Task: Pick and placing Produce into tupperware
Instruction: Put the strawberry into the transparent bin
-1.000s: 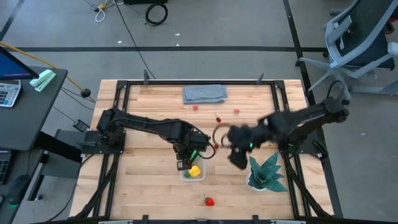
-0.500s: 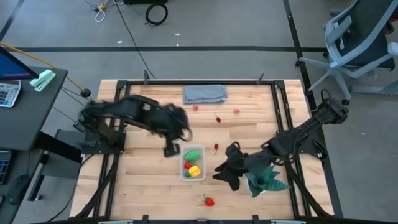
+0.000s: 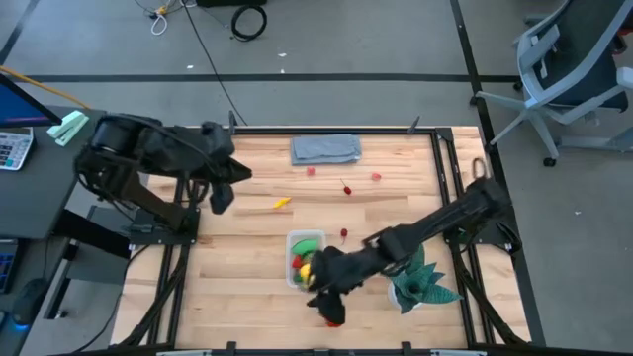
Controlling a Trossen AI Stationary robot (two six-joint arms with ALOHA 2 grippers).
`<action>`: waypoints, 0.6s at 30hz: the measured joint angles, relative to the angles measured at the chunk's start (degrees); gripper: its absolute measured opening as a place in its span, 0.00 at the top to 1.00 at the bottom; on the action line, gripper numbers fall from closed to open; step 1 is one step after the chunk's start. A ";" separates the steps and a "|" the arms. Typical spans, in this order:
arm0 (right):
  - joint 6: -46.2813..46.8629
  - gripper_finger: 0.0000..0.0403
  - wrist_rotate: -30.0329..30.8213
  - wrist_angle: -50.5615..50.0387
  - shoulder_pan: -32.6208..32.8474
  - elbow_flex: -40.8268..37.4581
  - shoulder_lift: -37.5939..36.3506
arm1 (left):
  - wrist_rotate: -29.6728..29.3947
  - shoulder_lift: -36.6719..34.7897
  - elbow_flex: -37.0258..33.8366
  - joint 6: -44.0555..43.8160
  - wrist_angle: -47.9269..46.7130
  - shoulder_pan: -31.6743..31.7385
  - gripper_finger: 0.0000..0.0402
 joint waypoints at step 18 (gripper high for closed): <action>13.18 0.42 -3.22 -14.74 2.87 7.54 18.17 | -0.77 -0.66 -3.02 0.36 -0.55 -0.02 0.63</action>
